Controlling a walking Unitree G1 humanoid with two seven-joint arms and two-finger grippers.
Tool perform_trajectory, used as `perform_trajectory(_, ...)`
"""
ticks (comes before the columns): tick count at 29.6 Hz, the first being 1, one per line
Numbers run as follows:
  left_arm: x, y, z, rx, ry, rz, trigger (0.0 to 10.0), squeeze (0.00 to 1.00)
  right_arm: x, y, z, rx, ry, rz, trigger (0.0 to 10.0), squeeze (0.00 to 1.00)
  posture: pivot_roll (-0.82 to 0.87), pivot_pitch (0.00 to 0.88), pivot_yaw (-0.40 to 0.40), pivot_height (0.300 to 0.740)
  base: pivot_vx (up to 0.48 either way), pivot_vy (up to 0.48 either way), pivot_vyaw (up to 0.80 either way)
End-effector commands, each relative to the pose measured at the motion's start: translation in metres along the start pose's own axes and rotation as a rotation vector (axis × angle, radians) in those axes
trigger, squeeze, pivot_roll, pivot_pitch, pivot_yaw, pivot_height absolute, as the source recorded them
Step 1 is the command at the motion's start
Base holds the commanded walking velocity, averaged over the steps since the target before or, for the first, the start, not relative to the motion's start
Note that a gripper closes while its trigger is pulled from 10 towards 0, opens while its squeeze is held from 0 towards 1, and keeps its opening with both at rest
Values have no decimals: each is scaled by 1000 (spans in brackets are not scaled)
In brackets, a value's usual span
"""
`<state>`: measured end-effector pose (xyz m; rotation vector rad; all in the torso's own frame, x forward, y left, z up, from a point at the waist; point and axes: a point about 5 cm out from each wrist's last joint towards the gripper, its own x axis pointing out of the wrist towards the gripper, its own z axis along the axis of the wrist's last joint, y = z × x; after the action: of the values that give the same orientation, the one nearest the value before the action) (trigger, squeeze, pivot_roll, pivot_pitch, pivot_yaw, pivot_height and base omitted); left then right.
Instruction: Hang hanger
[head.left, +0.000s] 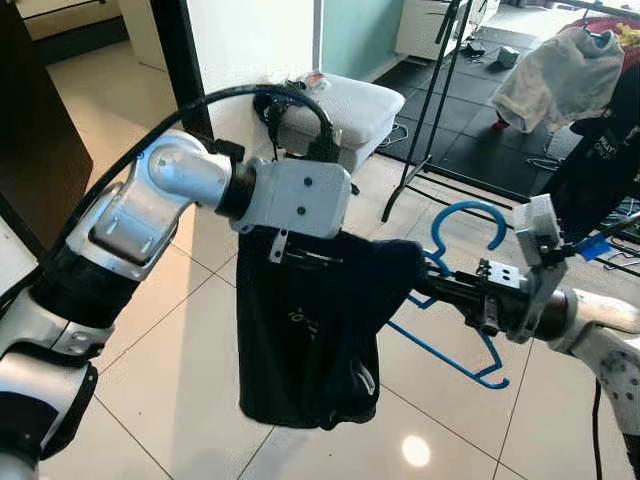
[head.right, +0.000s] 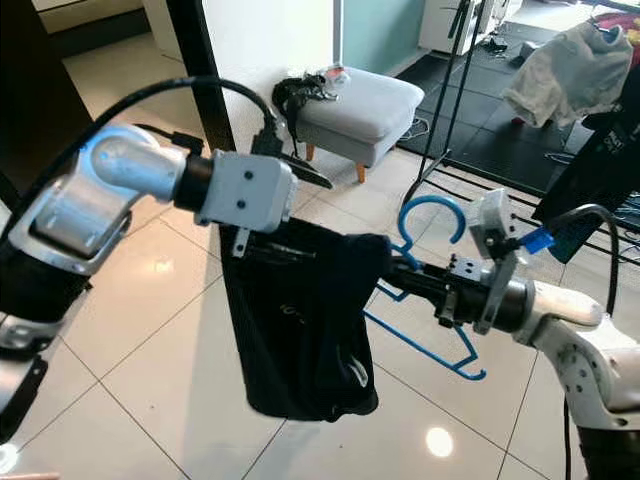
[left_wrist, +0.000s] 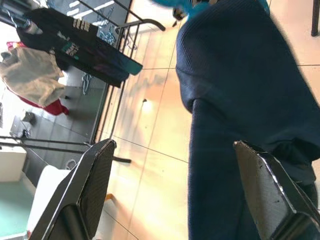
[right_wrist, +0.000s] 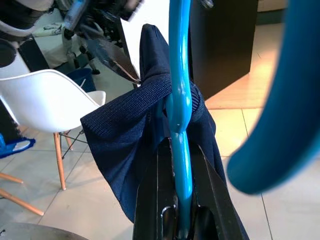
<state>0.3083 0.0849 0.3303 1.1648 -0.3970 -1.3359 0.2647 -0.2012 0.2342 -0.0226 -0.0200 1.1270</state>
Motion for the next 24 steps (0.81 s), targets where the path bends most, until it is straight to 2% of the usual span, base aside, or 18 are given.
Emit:
perform_trajectory(1, 4, -2, -1, -14, 21, -48, 10000, 0, 4, 4, 8, -42, -39, 31, 10000, 0, 20, 105, 42, 740, 0, 0, 0)
perform_trajectory(2, 4, -3, -2, -22, 30, -61, 7647, 0, 5, 4, 8, -44, -43, 30, 10000, 0, 20, 105, 42, 740, 0, 0, 0)
perform_trajectory(4, 4, -3, -2, -22, 30, -61, 7647, 0, 5, 4, 8, -44, -43, 30, 10000, 0, 20, 105, 42, 740, 0, 0, 0)
perform_trajectory(5, 4, -3, -4, -30, 39, -71, 4275, 0, 6, 4, 8, -46, -46, 27, 10000, 0, 17, 104, 45, 740, 0, 0, 0)
perform_trajectory(6, 3, -6, -7, -35, 60, -99, 2627, 0, 7, 4, 8, -47, -48, 26, 10000, 0, 16, 103, 46, 740, 0, 0, 0)
perform_trajectory(7, 2, -10, -9, -33, 77, -132, 0, 0, 8, 4, 8, -49, -51, 24, 10000, 0, 14, 103, 48, 740, 0, 0, 0)
perform_trajectory(11, 2, -18, -13, -46, 97, -196, 0, 0, 9, 4, 11, -56, -56, 18, 10000, 0, 12, 101, 50, 740, 0, 0, 0)
perform_trajectory(18, 1, -19, -16, -62, 110, -209, 0, 0, 9, 3, 12, -65, -54, 10, 10000, 0, 11, 102, 48, 740, 0, 0, 0)
perform_trajectory(24, -3, -28, -18, -69, 115, -285, 0, 0, 9, -1, 15, -82, -59, -12, 10000, 0, 12, 102, 48, 740, 0, 0, 0)
